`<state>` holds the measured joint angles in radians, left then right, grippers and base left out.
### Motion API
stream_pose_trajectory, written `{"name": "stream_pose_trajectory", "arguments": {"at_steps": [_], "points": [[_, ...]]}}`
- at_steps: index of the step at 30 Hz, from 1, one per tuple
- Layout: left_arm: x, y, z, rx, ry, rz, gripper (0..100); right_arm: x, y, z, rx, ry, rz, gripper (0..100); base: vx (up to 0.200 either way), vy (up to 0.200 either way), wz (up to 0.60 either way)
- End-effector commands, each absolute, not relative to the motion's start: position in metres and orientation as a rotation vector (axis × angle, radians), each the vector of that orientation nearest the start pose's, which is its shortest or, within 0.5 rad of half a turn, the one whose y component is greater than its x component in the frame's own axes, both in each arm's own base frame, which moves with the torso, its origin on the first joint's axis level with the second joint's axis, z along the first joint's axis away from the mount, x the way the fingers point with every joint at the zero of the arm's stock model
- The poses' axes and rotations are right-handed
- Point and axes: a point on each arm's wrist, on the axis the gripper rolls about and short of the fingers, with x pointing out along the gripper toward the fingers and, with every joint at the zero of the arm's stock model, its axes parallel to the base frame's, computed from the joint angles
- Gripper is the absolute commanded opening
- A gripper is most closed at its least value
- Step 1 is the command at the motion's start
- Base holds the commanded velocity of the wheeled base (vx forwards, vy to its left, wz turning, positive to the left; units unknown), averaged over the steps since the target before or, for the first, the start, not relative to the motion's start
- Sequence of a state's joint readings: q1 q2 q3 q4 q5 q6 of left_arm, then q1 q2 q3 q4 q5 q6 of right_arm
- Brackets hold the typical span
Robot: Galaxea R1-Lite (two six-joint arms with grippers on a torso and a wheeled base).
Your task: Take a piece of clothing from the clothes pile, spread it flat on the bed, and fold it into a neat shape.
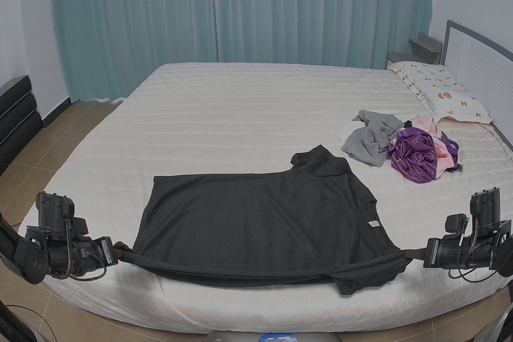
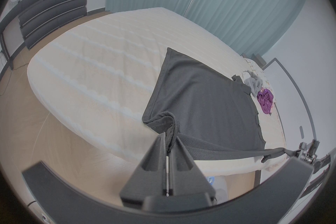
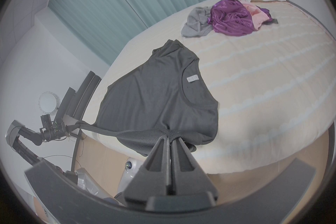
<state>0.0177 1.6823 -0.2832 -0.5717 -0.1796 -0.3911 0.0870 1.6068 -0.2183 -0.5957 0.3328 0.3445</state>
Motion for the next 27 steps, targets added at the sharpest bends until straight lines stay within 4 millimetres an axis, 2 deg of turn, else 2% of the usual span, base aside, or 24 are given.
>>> {"name": "stream_pose_trajectory", "arguments": {"at_steps": [1,7,14,19,24,27], "points": [[0.218,-0.002,0.072,-0.478,0.837,0.016,0,0.195,0.022,0.071,0.424,0.847,0.251,0,0.000,0.000,0.00],[0.216,-0.001,0.073,-0.479,0.858,0.031,0,0.196,0.023,0.071,0.427,0.841,0.253,0,0.000,0.000,0.00],[0.199,0.000,0.078,-0.474,0.903,0.052,0,0.184,0.022,0.073,0.436,0.833,0.250,0,0.000,0.000,0.00],[0.194,0.002,0.077,-0.475,0.941,0.069,0,0.178,0.021,0.071,0.438,0.848,0.247,0,0.000,0.000,0.00],[0.198,0.002,0.077,-0.479,0.944,0.068,0,0.180,0.021,0.069,0.440,0.856,0.243,0,0.000,0.000,0.00],[0.207,0.002,0.079,-0.486,0.937,0.063,0,0.187,0.021,0.069,0.446,0.854,0.239,0,0.000,0.000,0.00]]}}
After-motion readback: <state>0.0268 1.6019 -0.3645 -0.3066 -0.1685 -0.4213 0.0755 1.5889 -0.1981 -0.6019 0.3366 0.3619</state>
